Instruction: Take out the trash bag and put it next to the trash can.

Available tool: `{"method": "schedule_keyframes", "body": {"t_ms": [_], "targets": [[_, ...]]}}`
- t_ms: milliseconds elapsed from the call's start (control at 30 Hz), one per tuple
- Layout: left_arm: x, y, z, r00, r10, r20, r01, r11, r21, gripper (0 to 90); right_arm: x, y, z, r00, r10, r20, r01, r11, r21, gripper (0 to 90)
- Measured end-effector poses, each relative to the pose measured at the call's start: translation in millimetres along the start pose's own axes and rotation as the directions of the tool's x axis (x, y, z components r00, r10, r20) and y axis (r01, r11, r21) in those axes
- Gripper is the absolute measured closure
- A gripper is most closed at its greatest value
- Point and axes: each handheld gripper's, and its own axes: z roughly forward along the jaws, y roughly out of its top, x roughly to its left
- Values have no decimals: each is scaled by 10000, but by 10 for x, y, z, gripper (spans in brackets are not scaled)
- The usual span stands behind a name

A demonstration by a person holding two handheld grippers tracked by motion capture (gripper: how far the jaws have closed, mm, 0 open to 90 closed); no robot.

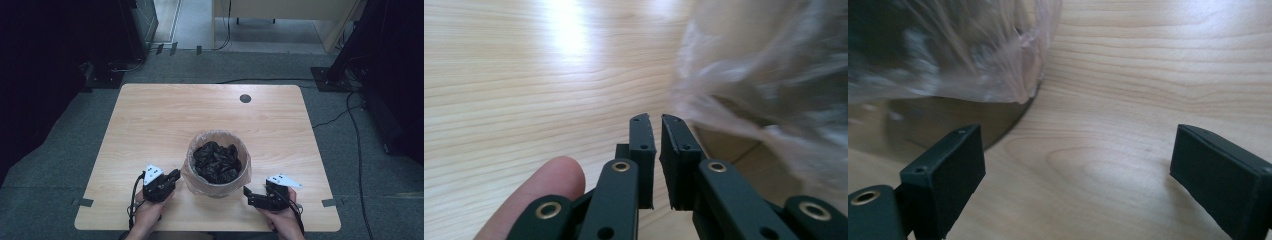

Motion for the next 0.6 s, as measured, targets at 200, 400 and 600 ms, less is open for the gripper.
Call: {"method": "schedule_keyframes", "body": {"t_ms": [200, 400, 600], "targets": [[44, -72, -20, 9989, -97, -453, 130, 9972, 732, 727, 49, 18, 125, 9970, -28, 773, 55, 9994, -337, 169], [-157, -135, 55, 9951, 907, -389, -855, 9891, 1196, 570, 51, 68, 147, 9939, 197, 1089, -75, 9937, -1118, 371], [-202, -82, 167, 9947, 903, -498, -839, 9894, 1182, 481, 81, 91, 213, 9973, 85, 727, 32, 9872, -1595, 556]]}}
